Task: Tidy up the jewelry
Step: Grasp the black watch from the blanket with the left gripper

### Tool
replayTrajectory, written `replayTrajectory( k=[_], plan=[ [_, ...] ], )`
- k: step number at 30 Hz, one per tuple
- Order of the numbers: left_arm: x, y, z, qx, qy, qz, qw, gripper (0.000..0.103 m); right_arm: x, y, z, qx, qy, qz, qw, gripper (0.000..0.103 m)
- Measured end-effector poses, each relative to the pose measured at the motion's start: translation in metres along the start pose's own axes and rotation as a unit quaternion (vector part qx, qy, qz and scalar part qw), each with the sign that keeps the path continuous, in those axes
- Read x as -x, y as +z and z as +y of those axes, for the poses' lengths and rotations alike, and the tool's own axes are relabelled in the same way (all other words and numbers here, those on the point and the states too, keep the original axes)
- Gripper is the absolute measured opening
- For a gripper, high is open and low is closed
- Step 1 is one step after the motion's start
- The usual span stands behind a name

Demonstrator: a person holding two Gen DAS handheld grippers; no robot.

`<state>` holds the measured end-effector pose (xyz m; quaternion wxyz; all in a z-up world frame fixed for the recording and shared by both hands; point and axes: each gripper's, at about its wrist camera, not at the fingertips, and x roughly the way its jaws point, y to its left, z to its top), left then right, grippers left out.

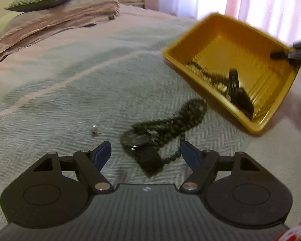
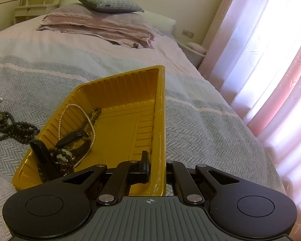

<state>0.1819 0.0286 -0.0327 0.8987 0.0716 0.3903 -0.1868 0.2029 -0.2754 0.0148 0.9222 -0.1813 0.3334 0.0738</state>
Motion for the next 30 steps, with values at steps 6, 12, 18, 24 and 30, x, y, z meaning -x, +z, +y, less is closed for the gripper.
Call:
replayTrajectory(
  k=[6, 12, 18, 24, 30],
  plan=[
    [-0.018, -0.006, 0.002, 0.002, 0.025, 0.024, 0.9994, 0.056, 0.0, -0.001, 0.0, -0.001, 0.0, -0.001, 1.0, 0.004],
    [-0.002, -0.015, 0.028, 0.017, 0.042, 0.022, 0.9987, 0.051, 0.0, -0.002, 0.0, -0.001, 0.0, -0.001, 1.0, 0.004],
    [-0.006, -0.013, 0.032, 0.008, 0.044, 0.03, 0.9986, 0.041, 0.0, -0.001, 0.0, -0.002, 0.0, -0.001, 1.0, 0.004],
    [-0.023, -0.001, 0.028, -0.002, 0.029, 0.033, 0.999, 0.041, 0.0, 0.0, -0.001, -0.001, 0.0, -0.001, 1.0, 0.004],
    [-0.036, 0.0, 0.029, -0.004, 0.021, 0.047, 0.9987, 0.029, 0.0, 0.0, -0.002, -0.002, 0.0, 0.0, 1.0, 0.004]
  ],
)
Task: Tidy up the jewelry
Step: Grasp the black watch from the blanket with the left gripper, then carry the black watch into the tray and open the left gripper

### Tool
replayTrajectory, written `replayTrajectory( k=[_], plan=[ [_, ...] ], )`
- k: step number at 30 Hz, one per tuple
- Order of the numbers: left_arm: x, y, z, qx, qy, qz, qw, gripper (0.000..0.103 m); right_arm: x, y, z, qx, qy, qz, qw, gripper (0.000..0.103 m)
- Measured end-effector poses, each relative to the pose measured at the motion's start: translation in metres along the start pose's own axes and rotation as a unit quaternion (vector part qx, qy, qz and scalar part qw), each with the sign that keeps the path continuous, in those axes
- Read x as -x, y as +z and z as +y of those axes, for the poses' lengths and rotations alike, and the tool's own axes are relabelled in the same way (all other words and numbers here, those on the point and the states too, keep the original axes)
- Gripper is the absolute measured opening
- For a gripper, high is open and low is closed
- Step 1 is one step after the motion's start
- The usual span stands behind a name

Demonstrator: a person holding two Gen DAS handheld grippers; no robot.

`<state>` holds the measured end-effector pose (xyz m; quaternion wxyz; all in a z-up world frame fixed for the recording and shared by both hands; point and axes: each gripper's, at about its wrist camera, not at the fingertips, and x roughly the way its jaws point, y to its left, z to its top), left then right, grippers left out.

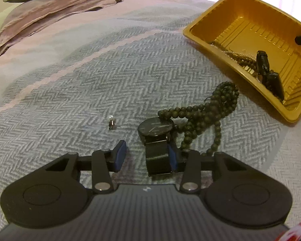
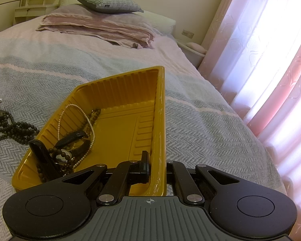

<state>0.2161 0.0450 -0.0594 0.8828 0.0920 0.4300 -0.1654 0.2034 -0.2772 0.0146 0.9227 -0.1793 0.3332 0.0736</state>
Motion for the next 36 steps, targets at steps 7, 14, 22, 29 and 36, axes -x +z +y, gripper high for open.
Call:
replayTrajectory(
  k=[7, 14, 22, 29, 36],
  plan=[
    [0.018, -0.007, 0.0, -0.013, 0.013, 0.001, 0.9998, 0.017, -0.002, 0.0, -0.001, -0.001, -0.002, 0.002, 1.0, 0.004],
    [0.041, -0.007, 0.008, -0.024, 0.024, -0.004, 0.9994, 0.017, -0.001, 0.0, 0.001, -0.002, -0.001, 0.0, 1.0, 0.004],
    [0.061, -0.001, 0.015, -0.026, 0.032, -0.02, 0.999, 0.017, -0.001, 0.0, 0.001, -0.002, -0.002, 0.001, 1.0, 0.004],
    [0.067, 0.009, 0.009, -0.034, 0.03, -0.031, 0.9985, 0.017, -0.001, 0.0, 0.001, -0.002, -0.002, 0.001, 1.0, 0.004],
    [0.066, 0.021, -0.004, -0.041, 0.019, -0.039, 0.9982, 0.017, -0.001, 0.001, 0.0, -0.002, -0.001, 0.001, 1.0, 0.004]
  ],
)
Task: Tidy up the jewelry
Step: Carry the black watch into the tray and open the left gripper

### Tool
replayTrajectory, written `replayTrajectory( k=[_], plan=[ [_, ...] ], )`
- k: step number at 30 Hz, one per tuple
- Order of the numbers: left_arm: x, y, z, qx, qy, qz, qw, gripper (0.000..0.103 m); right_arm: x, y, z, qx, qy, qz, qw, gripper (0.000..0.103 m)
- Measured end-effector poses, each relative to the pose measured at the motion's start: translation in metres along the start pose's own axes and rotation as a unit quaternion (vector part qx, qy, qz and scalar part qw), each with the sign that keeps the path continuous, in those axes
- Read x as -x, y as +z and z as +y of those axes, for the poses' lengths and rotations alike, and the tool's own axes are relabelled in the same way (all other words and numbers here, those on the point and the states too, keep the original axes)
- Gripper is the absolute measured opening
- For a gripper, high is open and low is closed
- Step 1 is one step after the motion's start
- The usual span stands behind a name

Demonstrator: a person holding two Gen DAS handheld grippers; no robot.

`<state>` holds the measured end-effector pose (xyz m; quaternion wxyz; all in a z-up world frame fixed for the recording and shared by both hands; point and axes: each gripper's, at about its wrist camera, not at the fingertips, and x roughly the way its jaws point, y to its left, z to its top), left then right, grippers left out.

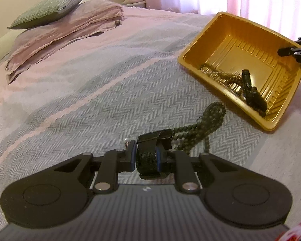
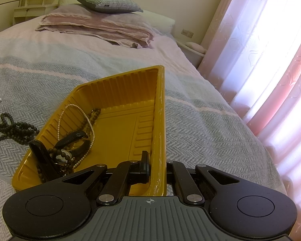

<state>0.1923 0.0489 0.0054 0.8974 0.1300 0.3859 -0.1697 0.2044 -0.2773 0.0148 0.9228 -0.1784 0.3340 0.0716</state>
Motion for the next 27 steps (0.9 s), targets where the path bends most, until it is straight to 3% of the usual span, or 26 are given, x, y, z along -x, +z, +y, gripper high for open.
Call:
replayTrajectory(
  k=[12, 27],
  plan=[
    [-0.007, 0.039, -0.037, -0.026, -0.041, -0.023, 0.9985, 0.017, 0.001, 0.0, 0.0, 0.0, 0.001, -0.001, 1.0, 0.004],
    [-0.034, 0.1, -0.126, -0.063, -0.16, -0.053, 0.9837, 0.017, 0.001, 0.0, 0.001, 0.003, 0.002, -0.002, 1.0, 0.004]
  ],
)
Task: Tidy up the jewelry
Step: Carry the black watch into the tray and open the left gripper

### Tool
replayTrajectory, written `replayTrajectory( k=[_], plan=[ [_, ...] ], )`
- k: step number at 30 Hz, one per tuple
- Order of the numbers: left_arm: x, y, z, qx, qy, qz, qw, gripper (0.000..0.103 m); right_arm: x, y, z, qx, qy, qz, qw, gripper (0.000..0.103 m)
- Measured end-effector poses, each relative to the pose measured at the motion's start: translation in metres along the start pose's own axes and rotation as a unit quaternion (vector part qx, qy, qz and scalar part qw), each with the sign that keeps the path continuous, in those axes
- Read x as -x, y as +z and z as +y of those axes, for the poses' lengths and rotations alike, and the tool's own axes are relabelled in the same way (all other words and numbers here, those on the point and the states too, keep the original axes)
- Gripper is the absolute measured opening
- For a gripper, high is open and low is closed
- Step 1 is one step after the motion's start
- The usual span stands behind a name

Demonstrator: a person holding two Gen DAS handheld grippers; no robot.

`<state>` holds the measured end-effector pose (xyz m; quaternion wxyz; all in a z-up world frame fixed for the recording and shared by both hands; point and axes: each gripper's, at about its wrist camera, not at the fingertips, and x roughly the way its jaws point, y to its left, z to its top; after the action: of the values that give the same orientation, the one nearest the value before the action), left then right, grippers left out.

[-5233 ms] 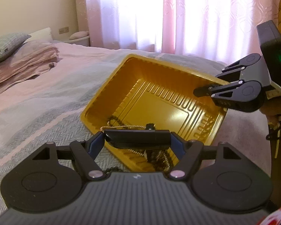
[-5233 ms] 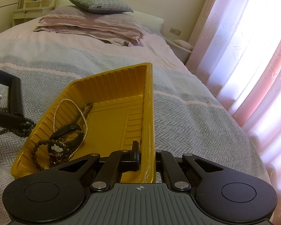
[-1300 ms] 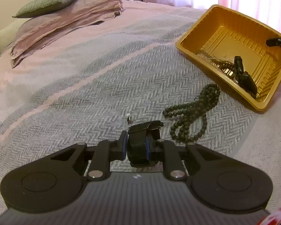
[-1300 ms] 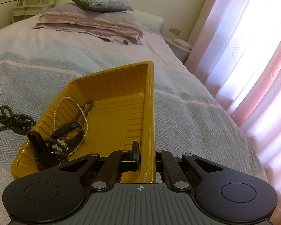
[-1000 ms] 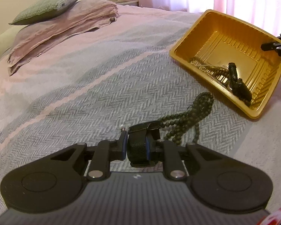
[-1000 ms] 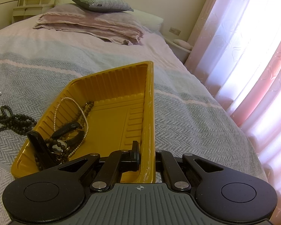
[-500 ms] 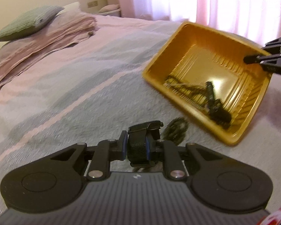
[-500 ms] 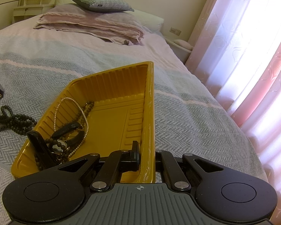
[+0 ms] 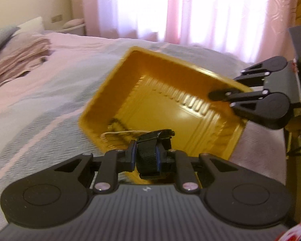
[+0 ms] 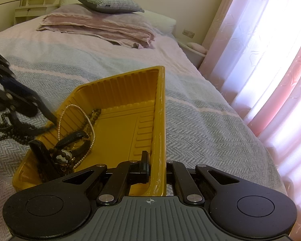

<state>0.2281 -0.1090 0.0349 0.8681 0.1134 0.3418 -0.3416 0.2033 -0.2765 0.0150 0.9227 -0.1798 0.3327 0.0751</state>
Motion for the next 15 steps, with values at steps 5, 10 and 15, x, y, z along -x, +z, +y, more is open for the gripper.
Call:
replayTrajectory(
  k=[5, 10, 15],
  plan=[
    [-0.017, 0.002, -0.015, -0.005, -0.026, 0.007, 0.9996, 0.017, 0.0, 0.0, -0.001, 0.0, 0.001, 0.001, 1.0, 0.004],
    [-0.028, 0.002, -0.021, -0.007, -0.035, 0.016, 0.9992, 0.017, -0.001, 0.0, -0.001, -0.001, 0.001, 0.001, 1.0, 0.004],
    [-0.035, 0.004, -0.027, -0.006, -0.047, 0.018, 0.9987, 0.019, -0.002, 0.001, -0.001, -0.001, 0.001, 0.002, 1.0, 0.004]
  ],
)
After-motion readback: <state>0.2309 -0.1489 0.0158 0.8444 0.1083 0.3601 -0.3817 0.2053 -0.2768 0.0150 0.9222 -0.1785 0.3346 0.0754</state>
